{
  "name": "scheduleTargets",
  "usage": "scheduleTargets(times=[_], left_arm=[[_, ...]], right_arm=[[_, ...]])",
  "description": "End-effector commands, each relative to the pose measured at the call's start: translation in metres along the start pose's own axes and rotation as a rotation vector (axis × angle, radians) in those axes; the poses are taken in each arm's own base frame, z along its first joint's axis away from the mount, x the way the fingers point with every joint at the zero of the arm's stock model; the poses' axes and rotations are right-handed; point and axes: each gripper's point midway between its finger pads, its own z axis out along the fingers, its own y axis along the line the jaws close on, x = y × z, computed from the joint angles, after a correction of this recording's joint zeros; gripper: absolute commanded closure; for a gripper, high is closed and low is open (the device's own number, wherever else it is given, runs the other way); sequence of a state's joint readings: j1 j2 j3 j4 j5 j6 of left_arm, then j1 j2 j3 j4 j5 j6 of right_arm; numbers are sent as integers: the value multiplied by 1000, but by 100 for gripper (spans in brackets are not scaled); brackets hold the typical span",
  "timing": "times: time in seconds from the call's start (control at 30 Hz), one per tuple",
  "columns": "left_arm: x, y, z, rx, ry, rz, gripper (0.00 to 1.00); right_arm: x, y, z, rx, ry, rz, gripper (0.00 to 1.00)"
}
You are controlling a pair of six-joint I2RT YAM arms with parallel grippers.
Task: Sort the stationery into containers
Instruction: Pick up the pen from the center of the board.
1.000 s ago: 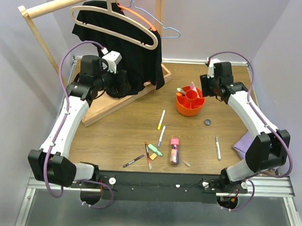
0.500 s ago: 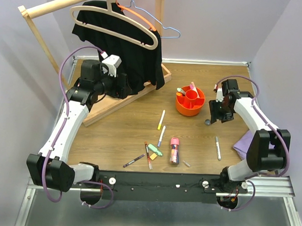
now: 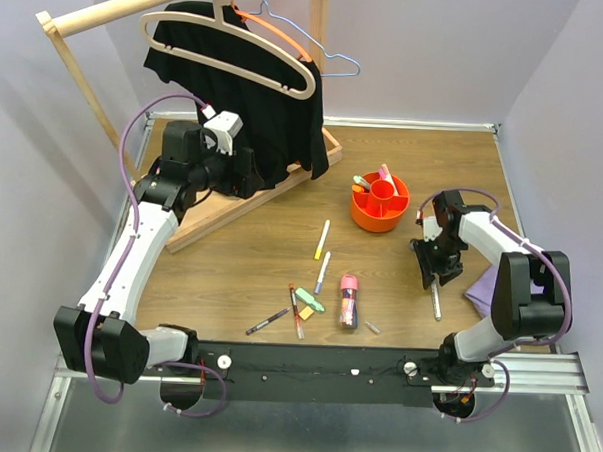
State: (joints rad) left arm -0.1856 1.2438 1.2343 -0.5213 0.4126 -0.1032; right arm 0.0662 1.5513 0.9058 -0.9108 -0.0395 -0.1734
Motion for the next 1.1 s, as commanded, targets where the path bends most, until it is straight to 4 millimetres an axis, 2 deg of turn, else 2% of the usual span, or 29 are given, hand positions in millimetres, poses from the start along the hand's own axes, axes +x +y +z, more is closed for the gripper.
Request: scheduleTargets(times=[0.0, 0.4, 0.7, 0.8, 0.83, 0.87, 0.9, 0.93, 1.03, 1.07], left_arm=[[-1, -6, 2, 28, -10, -11, 9], [3, -4, 6, 26, 2, -24, 9], [7, -1, 12, 25, 16, -37, 9], [6, 0, 14, 26, 19, -38, 9], [6, 0, 14, 26, 19, -39, 9], [6, 0, 15, 26, 19, -39, 9], [6, -1, 15, 27, 20, -40, 9], [5, -1, 15, 29, 18, -42, 9], [4, -2, 13, 31, 17, -40, 9], [3, -2, 11, 28, 14, -38, 9]], right_arm=[[2, 2, -1, -13, -2, -14, 47], [9, 2, 14, -22, 75, -7, 48], [7, -6, 24, -21, 124, 28, 59], [11, -8, 29, -15, 145, 37, 69], [12, -8, 30, -13, 148, 36, 76], [13, -9, 30, -11, 153, 37, 80], [12, -9, 30, -7, 153, 37, 86], [11, -10, 29, -3, 149, 36, 100], [-4, -10, 12, -3, 65, 39, 100], [-16, -10, -1, -4, 20, 32, 99]])
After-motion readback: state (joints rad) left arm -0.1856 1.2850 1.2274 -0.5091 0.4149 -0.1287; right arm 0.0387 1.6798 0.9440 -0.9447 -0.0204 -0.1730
